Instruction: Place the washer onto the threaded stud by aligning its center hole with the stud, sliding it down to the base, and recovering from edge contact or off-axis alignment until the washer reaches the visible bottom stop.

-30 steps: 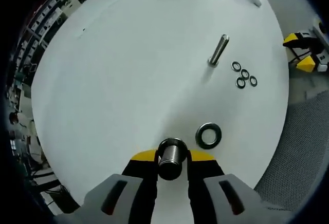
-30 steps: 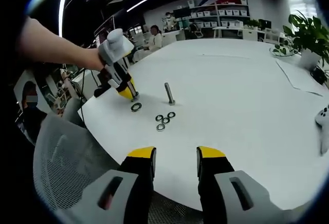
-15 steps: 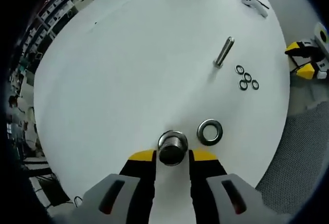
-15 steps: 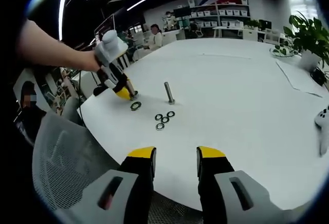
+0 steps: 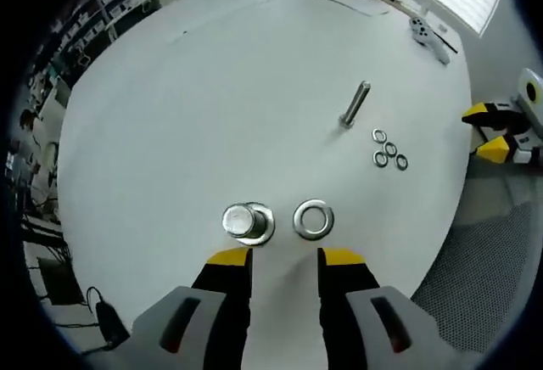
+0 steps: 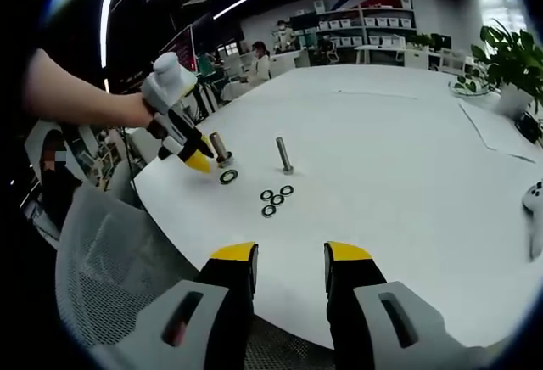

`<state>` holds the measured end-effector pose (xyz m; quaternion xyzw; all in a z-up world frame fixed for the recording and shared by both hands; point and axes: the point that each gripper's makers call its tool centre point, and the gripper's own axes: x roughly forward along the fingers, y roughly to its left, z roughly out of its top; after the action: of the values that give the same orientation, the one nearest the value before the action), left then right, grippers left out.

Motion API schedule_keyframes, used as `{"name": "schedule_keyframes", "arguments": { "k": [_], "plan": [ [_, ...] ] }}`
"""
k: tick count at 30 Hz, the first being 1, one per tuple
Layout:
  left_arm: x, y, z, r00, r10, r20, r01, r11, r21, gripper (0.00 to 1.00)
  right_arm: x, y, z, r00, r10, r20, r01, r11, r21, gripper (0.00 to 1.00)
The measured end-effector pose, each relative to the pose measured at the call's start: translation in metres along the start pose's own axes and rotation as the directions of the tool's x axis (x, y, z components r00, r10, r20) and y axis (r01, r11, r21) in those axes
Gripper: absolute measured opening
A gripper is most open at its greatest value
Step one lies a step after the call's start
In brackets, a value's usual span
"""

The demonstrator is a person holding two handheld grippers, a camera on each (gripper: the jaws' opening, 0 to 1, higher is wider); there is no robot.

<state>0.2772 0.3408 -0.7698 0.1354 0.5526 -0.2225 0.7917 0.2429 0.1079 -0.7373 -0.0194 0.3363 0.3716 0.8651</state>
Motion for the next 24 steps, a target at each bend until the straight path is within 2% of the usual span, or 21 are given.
{"name": "schedule_keyframes", "arguments": {
  "k": [7,15,24],
  "plan": [
    [-0.002,-0.018,0.008,1.000,-0.007,0.027,0.007,1.000,-0.017,0.29,0.000,0.001,0.001,1.000,0.007,0.009,-0.007,1.000,0.000,0.34],
    [0.007,-0.030,0.017,0.999,-0.011,0.031,0.011,1.000,-0.006,0.29,-0.001,0.001,0.002,1.000,0.012,0.015,-0.012,1.000,0.003,0.34],
    [0.017,-0.024,0.018,1.000,0.008,0.005,-0.008,1.000,0.009,0.29,-0.001,0.002,0.002,1.000,0.014,0.017,-0.014,1.000,0.001,0.34]
  ]
}}
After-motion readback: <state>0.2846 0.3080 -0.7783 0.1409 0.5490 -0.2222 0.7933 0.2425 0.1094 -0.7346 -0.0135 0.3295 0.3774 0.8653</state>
